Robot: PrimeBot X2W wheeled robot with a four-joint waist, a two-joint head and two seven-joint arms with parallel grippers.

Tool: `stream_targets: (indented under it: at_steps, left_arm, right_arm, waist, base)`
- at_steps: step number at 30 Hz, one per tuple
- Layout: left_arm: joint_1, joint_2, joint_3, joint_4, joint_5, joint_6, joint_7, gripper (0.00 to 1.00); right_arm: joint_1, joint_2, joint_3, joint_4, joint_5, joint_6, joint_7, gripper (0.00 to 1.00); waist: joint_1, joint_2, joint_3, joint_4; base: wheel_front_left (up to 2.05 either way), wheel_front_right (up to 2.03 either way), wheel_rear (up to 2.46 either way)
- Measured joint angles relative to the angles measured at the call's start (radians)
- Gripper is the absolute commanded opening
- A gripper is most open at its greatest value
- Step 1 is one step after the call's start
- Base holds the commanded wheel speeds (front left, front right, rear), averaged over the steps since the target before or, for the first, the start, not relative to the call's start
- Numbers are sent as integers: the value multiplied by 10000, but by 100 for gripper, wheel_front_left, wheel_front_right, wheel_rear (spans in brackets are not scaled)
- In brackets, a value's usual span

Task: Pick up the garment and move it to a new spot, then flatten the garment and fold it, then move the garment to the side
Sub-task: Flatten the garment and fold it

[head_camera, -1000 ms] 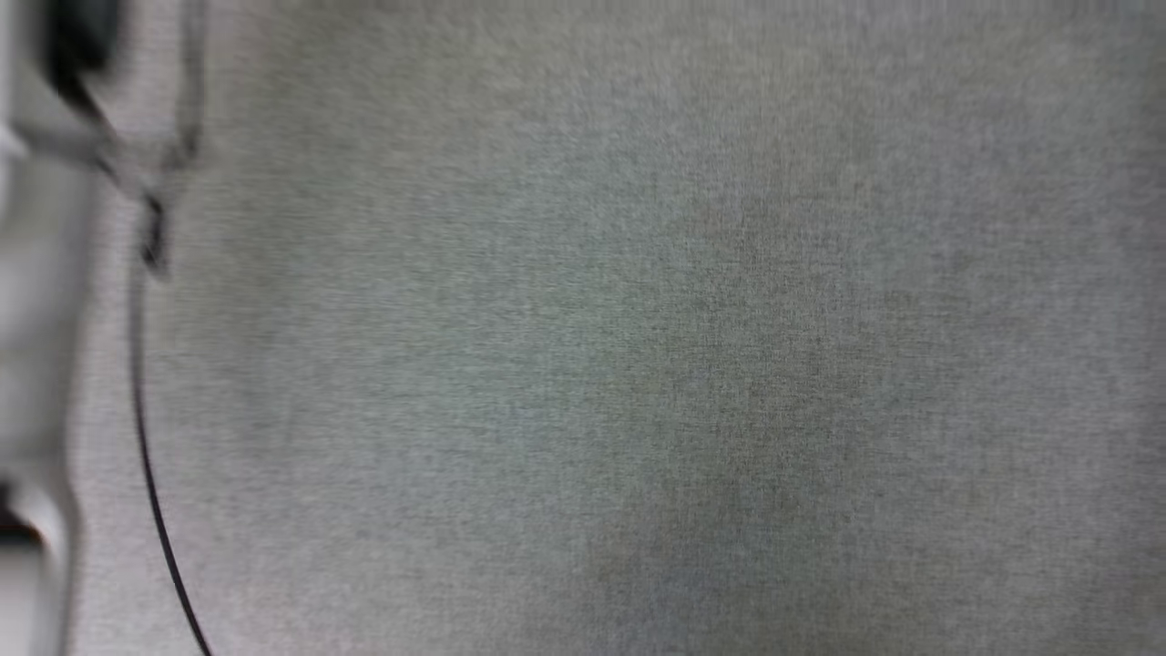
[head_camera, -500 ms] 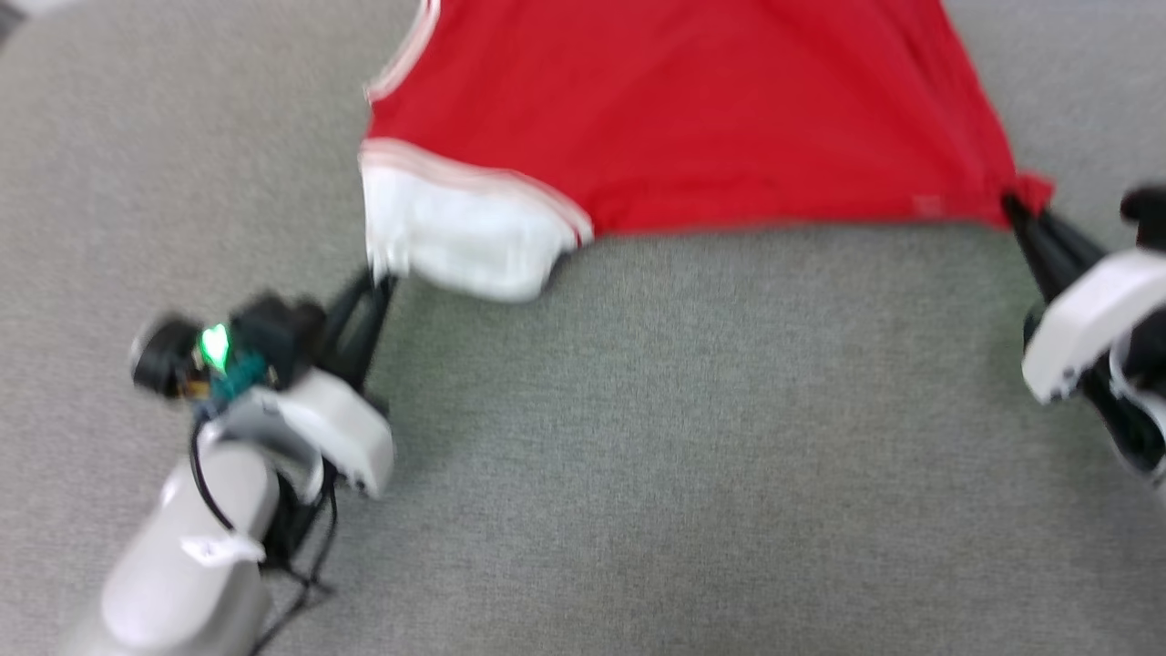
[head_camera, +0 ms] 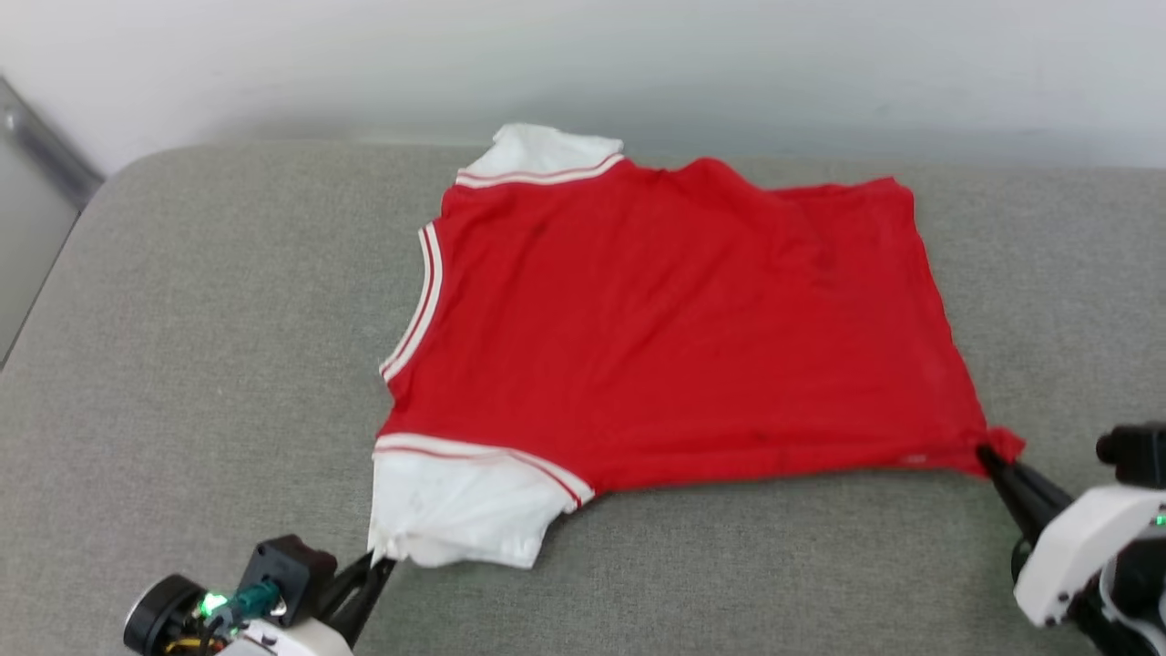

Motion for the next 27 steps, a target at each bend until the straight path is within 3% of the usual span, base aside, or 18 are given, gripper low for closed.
stream_targets:
  at_steps: [12,16,21,27]
  left_arm:
    - [2254,1172,-2,-2257,-1108,681,1883,0]
    - [2854,1653,21,-2800,-1616,698,2452,0]
    - [2828,1810,395,-3160,-1526,863,2174,0]
    - [1851,1576,836,-3285,-1162,884,1463,0]
  right_arm:
    - [2814,-696,-591,-2144,454,0,1565,0]
    - [3512,-859,-918,-2811,604,0,2017,0]
    - [3745,-790,-1415,-3340,451,0,2046,0]
    - [3653,-660,-1814,-3965,437,0,2224,0]
  waist:
    - [1,0,-516,-222]
    - [3,0,-440,-257]
    - [3,0,-321,-252]
    - [4,0,-148,-255]
  base:
    - [0,0,0]
    - [0,0,0]
    - [0,0,0]
    - [0,0,0]
